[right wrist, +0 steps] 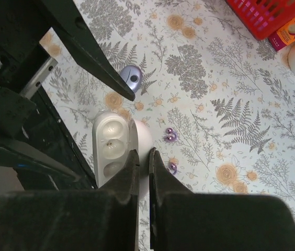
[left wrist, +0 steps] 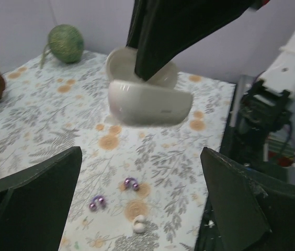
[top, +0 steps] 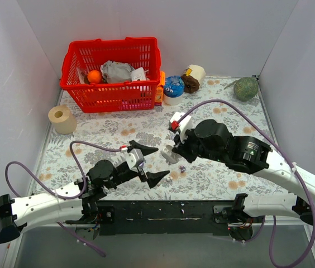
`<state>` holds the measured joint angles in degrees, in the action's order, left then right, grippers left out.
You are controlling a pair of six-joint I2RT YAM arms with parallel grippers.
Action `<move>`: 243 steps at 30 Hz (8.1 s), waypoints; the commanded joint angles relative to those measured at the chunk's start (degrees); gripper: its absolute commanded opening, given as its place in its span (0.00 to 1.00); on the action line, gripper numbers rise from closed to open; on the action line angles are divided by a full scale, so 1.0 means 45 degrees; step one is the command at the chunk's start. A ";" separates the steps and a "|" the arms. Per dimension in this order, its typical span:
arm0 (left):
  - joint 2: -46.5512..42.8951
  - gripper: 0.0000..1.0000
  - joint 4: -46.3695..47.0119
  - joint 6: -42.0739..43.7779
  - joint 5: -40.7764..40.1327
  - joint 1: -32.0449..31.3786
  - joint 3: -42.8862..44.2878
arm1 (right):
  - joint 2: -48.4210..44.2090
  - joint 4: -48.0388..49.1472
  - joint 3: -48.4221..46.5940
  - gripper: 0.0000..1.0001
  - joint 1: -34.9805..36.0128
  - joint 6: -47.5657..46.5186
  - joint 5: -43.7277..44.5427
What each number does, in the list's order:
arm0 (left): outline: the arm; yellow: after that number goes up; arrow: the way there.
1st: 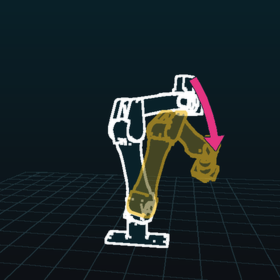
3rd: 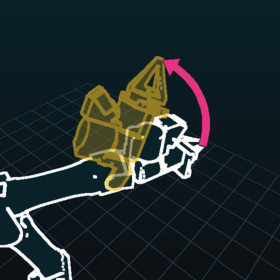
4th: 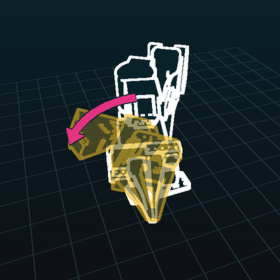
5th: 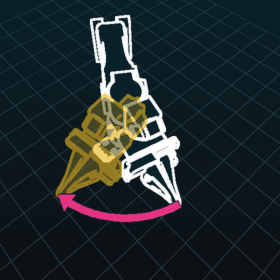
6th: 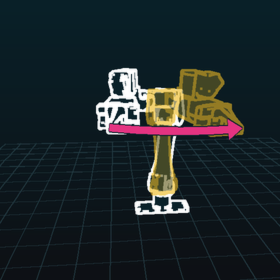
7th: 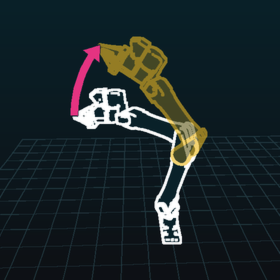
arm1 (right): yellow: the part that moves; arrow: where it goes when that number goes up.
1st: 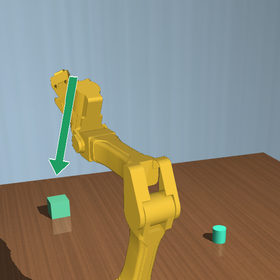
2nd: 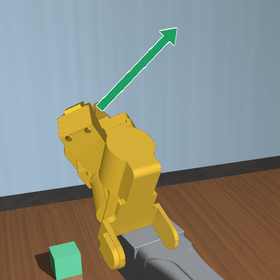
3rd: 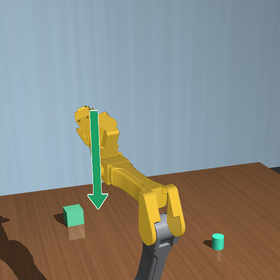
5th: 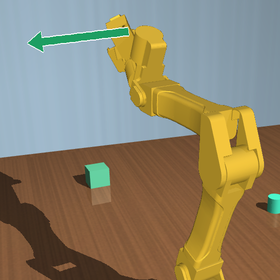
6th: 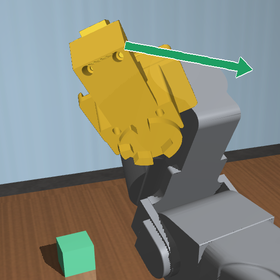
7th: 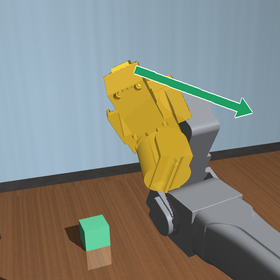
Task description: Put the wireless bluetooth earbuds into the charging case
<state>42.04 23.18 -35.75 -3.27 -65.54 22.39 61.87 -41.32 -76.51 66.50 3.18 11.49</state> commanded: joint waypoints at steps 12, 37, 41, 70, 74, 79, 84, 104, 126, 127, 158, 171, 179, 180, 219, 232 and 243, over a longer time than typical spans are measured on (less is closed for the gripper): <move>0.1731 0.60 -0.0328 -0.3364 1.0648 0.3392 0.2114 | -0.0721 0.0335 -0.0029 0.01 0.1472 -0.3343 -0.0326; 0.2395 0.41 0.0767 -0.3619 1.0023 0.3451 0.2191 | -0.0232 0.1194 0.0342 0.01 0.1882 -0.3031 0.0123; 0.2435 0.32 0.0826 -0.3599 1.0004 0.3451 0.2173 | -0.0271 0.1194 0.0362 0.01 0.1921 -0.3011 0.0260; 0.2337 0.55 0.1255 -0.3814 0.9359 0.3451 0.1782 | -0.0233 0.1292 0.0186 0.01 0.2136 -0.2855 0.0612; 0.2435 0.53 0.1275 -0.3814 0.9378 0.3451 0.1782 | -0.0193 0.1330 0.0127 0.01 0.2156 -0.2855 0.0651; 0.2610 0.53 0.1313 -0.3872 0.9398 0.3451 0.1743 | -0.0252 0.1409 0.0069 0.01 0.2156 -0.2836 0.0651; 0.2708 0.54 0.1314 -0.3892 0.9437 0.3451 0.1743 | -0.0291 0.1428 0.0010 0.01 0.2175 -0.2816 0.0690; 0.2806 0.00 0.1665 -0.4009 0.9594 0.3451 0.1684 | -0.0428 0.1370 0.0205 0.01 0.2214 -0.2680 0.0709; 0.0620 0.00 0.4790 -0.5415 0.6783 0.3451 -0.1125 | -0.2261 0.3421 0.1429 0.69 0.2097 0.1400 0.3675; 0.0135 0.00 0.4848 -0.5667 0.6491 0.3451 -0.1264 | -0.2360 0.3382 0.1803 0.68 0.2078 0.1635 0.4065; -0.4948 0.00 0.0181 -0.6353 0.5120 0.3431 -0.2261 | 0.0980 0.9062 0.9794 0.33 0.0261 0.5035 -0.0674; -0.6138 0.00 -0.0111 -0.6314 0.4671 0.3431 -0.2418 | 0.2969 1.0177 0.8527 0.45 0.0984 0.4996 -0.2063; -0.6862 0.00 -0.0639 -0.6314 0.4495 0.3431 -0.2417 | 0.3829 1.0394 0.8155 0.44 0.1023 0.4957 -0.1987; -0.6881 0.00 -0.0659 -0.6333 0.4496 0.3431 -0.2398 | 0.3869 1.0509 0.8135 0.43 0.1023 0.4938 -0.1967; -0.6921 0.00 -0.1049 -0.6294 0.4437 0.3431 -0.2457 | 0.5705 0.9808 0.7784 0.43 0.0945 0.5094 -0.0835; -0.6862 0.00 -0.1011 -0.6333 0.4398 0.3431 -0.2476 | 0.5412 0.9202 0.7822 0.36 0.0945 0.5504 0.0260; -0.6843 0.00 -0.1049 -0.6314 0.4417 0.3431 -0.2457 | 0.5237 0.8383 0.7803 0.29 0.0945 0.5816 0.0884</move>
<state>10.76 18.39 -64.38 17.28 -50.26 11.60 86.28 0.58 -40.84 70.85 28.12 12.88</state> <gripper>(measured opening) 0.293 0.309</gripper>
